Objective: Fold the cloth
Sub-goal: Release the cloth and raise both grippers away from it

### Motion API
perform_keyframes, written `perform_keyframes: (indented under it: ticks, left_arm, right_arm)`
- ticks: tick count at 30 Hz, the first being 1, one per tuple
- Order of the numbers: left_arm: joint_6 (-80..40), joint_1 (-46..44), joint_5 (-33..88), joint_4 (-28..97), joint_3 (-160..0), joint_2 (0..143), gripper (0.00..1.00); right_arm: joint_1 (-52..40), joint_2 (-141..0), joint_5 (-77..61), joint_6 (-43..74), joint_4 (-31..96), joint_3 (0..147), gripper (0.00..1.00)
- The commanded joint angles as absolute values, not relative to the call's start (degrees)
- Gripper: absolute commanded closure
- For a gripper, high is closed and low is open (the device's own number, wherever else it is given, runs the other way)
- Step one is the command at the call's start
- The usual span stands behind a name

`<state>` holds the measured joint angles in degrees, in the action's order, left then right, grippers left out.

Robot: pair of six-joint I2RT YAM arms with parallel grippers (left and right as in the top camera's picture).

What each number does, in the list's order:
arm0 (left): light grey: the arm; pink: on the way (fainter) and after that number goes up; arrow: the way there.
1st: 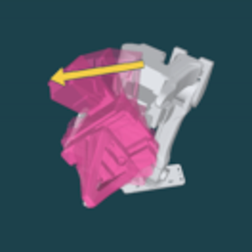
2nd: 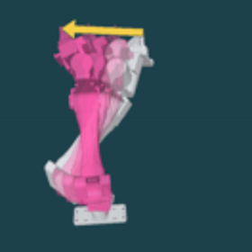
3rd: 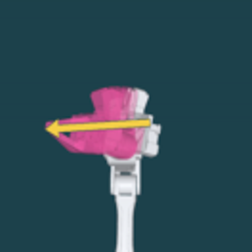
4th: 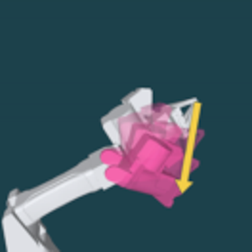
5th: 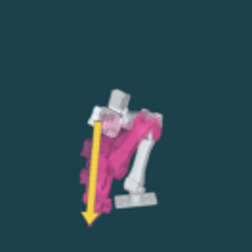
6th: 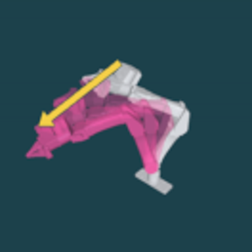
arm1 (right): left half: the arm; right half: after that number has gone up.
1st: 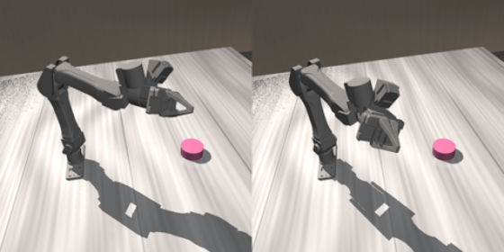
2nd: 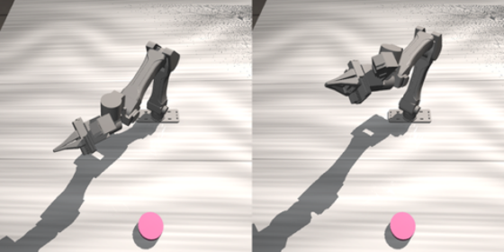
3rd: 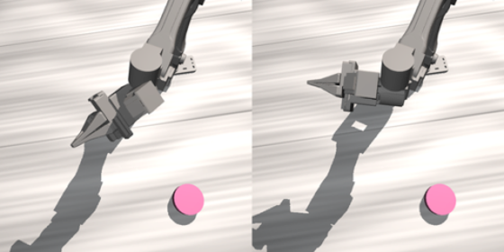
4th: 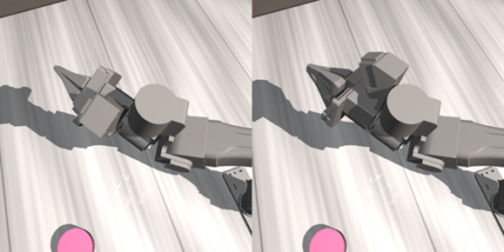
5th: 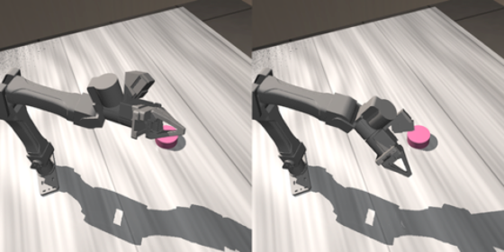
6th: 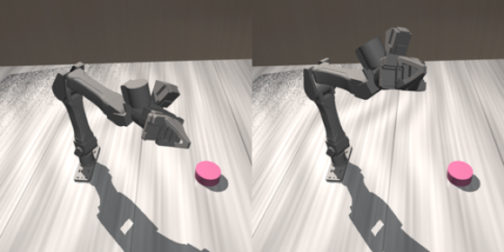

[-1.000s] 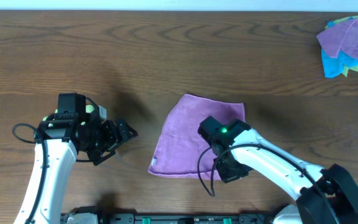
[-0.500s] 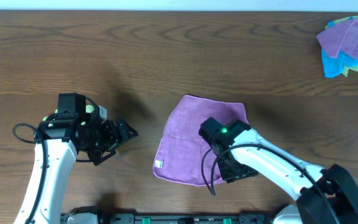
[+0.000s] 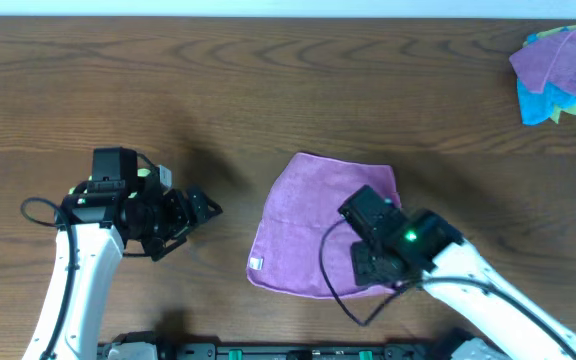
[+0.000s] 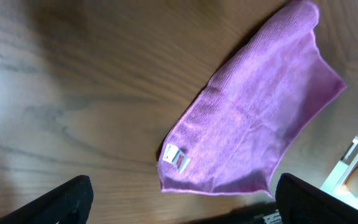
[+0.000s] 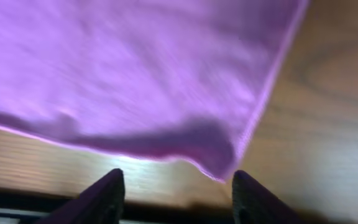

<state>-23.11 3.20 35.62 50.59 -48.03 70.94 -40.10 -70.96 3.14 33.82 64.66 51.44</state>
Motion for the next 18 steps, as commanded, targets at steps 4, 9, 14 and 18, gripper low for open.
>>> perform_keyframes:
  ticks: [4,9,14,18]
  left_arm:
    - [-23.97,2.87,38.06,48.12,-48.82,70.83,0.05]
    - [-25.74,-0.34,38.44,45.32,-48.82,70.87,0.05]
    - [-27.53,-4.78,38.39,42.41,-48.88,70.87,0.05]
    - [-27.92,-6.15,38.44,41.8,-48.93,70.87,0.05]
  right_arm:
    - [-38.04,-71.53,1.17,29.67,56.18,52.6,0.55]
    - [-28.99,-75.64,2.44,25.98,52.34,52.6,0.45]
    - [-20.43,-79.53,2.79,18.79,46.59,52.6,0.44]
    - [-15.73,-82.24,2.79,14.24,41.69,52.6,0.43]
